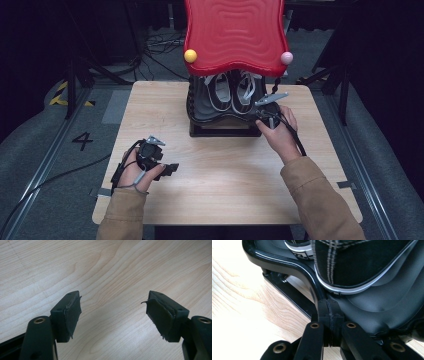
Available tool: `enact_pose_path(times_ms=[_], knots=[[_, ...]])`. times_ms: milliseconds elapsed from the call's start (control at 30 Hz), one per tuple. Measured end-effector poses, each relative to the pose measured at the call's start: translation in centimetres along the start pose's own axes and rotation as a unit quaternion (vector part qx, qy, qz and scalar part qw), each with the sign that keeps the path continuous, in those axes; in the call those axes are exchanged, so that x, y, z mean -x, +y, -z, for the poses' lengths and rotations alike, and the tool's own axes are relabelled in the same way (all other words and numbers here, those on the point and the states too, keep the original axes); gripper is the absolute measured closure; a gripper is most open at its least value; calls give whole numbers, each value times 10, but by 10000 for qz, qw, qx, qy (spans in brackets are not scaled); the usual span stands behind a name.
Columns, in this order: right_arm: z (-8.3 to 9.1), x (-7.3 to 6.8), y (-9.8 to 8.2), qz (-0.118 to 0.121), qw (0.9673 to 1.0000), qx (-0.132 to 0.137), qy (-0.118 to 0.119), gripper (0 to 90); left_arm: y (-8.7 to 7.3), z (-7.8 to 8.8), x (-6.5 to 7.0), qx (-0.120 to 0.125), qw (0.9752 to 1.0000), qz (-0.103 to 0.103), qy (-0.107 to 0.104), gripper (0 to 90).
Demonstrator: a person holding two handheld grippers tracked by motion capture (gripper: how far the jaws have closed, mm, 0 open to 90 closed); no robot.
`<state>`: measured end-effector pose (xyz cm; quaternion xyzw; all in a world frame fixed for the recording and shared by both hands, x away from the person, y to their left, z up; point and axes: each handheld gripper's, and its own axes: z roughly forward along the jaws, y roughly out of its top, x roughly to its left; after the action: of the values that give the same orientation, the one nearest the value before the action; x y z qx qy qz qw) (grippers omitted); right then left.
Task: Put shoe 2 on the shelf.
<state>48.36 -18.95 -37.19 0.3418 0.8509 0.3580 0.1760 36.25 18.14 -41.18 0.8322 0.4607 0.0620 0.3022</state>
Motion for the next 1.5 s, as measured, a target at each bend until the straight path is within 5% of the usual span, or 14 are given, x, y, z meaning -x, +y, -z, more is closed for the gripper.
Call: enact_pose_path(times_ms=[400,467,600,633,700,1000,1500], knots=[[-7,-7,11,5,9989,76,-455,900,0,-2,0,-5,10000,-9,-16,283],[-12,-9,13,58,9974,67,-718,900,1,-2,2,-8,10000,-39,-36,282],[-13,-10,13,328,9988,74,-357,900,3,-2,1,20,10000,-13,-48,282],[-12,-10,14,288,9993,226,-82,900,3,-2,1,20,10000,-13,-48,282],[-9,-12,15,283,9992,285,-6,900,4,-3,-1,7,10000,-21,-51,283],[18,-15,9,322,9990,304,-30,857,7,-5,2,13,9999,-64,-90,282],[78,3,-33,-239,9994,231,75,677,1,1,1,11,10000,-60,-48,279]])
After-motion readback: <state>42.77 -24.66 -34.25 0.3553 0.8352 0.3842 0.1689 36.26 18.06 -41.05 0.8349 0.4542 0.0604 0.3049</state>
